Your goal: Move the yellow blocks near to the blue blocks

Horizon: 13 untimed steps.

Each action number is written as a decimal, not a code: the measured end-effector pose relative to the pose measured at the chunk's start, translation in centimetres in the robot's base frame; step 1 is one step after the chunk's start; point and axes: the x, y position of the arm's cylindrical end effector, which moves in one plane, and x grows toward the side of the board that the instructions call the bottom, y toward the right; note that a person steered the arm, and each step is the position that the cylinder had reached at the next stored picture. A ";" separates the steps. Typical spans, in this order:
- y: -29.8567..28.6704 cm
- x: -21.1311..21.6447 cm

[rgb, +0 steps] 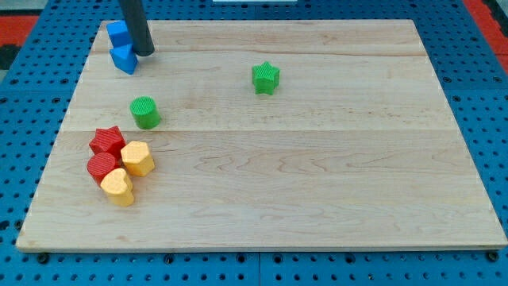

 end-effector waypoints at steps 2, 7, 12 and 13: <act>13.1 10.5; -1.9 32.9; 5.6 29.8; 7.8 32.2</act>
